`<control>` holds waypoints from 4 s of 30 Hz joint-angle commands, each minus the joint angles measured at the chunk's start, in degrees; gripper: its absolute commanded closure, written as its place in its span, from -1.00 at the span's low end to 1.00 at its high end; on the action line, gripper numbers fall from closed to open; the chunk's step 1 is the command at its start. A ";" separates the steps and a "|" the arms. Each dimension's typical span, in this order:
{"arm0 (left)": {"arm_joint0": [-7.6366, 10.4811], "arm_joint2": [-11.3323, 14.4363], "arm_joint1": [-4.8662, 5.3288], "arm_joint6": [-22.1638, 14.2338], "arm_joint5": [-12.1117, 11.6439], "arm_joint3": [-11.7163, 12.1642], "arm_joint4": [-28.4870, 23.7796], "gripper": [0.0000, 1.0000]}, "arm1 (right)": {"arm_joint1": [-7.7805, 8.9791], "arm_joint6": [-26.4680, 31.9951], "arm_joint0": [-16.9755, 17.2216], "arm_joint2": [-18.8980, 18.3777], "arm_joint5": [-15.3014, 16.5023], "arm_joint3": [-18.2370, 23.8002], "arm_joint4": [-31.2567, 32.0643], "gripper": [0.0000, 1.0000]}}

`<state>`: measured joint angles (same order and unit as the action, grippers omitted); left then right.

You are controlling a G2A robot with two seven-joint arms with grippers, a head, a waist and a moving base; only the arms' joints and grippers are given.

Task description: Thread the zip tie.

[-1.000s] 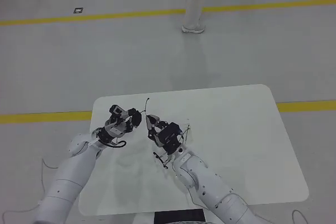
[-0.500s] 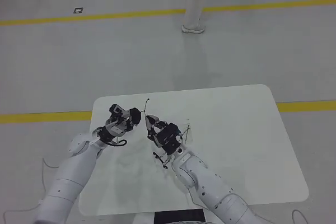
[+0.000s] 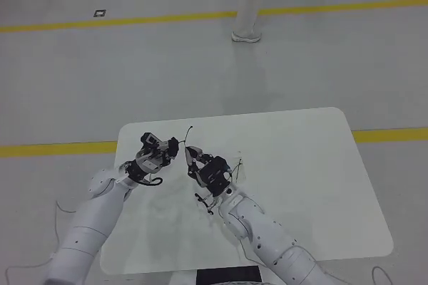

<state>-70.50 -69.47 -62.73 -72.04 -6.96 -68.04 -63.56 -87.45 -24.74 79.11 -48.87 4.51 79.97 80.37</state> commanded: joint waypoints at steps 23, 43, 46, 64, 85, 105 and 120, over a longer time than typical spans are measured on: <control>-0.57 -0.88 -0.18 -1.66 0.25 -0.37 -1.31 1.00 | -0.04 1.70 -0.43 -0.06 -2.07 -1.33 1.31 1.00; -1.07 -1.48 -0.28 -2.30 0.86 -0.92 -1.78 1.00 | -0.09 3.96 -0.22 -0.82 -3.64 -1.70 0.06 1.00; -1.08 -1.53 -0.30 -2.36 0.96 -0.89 -1.79 1.00 | -0.13 4.22 -0.24 -0.85 -3.77 -1.77 -0.24 1.00; -1.12 -1.79 -0.43 -2.66 1.17 -0.74 -1.82 1.00 | -0.22 5.05 -0.04 -1.06 -4.64 -1.69 -0.43 1.00; -1.21 -2.43 -0.55 -3.95 1.65 -0.37 -2.86 1.00 | -0.25 4.58 0.49 -1.50 -4.27 -1.37 -1.81 -1.00; -2.64 -4.52 -0.27 -4.91 2.18 -1.20 -4.01 1.00 | 0.22 2.19 2.30 -3.93 -3.53 -0.45 -4.26 -1.00; -3.30 -5.10 -0.32 -3.99 5.12 -2.11 -7.32 1.00 | 0.70 1.57 3.58 -5.57 -4.09 0.88 -3.53 -1.00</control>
<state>-73.58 -74.29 -63.06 -75.72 -3.06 -69.95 -69.59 -86.95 -22.88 82.15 -53.81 0.54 80.38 76.41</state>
